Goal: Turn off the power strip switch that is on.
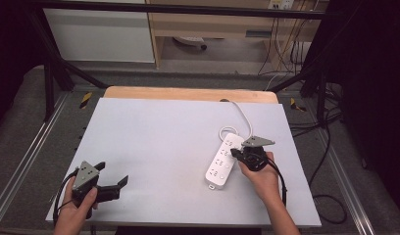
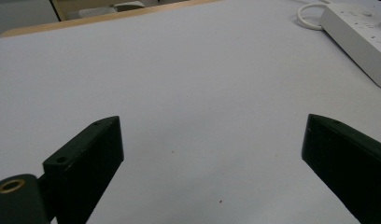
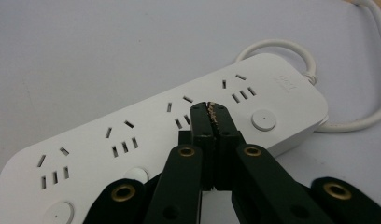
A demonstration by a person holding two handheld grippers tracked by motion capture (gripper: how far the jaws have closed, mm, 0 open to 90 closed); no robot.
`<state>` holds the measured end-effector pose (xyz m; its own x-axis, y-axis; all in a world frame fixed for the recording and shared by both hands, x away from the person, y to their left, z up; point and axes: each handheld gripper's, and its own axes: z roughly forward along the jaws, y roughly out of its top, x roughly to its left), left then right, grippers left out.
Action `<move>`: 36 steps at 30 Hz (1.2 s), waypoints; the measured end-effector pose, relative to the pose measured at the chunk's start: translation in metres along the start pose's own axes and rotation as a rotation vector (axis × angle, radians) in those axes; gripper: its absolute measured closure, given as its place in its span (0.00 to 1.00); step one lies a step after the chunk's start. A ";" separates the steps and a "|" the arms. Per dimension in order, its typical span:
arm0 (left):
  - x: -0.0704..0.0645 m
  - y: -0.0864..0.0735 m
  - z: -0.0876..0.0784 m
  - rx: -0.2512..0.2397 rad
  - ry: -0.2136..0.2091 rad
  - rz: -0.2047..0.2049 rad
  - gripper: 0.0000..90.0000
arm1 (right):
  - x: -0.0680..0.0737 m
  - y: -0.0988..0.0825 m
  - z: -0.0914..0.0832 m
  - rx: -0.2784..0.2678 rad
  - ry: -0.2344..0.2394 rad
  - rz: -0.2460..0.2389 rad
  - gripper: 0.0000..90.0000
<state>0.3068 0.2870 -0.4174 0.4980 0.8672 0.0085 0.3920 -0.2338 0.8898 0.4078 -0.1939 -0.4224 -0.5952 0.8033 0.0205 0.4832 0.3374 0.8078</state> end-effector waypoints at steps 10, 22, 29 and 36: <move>0.000 0.000 0.000 -0.001 -0.001 0.000 0.06 | 0.002 -0.002 0.003 0.005 -0.007 -0.001 1.00; 0.000 0.000 0.000 0.001 -0.002 0.002 0.06 | 0.003 -0.002 0.004 0.008 -0.010 -0.005 1.00; 0.000 0.000 0.000 0.001 -0.003 0.000 0.06 | 0.003 -0.004 0.006 0.006 -0.009 -0.008 1.00; -0.001 0.000 0.000 0.004 -0.004 0.000 0.06 | 0.005 -0.004 0.007 0.009 -0.020 -0.022 1.00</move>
<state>0.3067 0.2864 -0.4176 0.5008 0.8655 0.0071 0.3947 -0.2357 0.8881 0.4072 -0.1882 -0.4296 -0.5930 0.8052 -0.0095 0.4756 0.3597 0.8027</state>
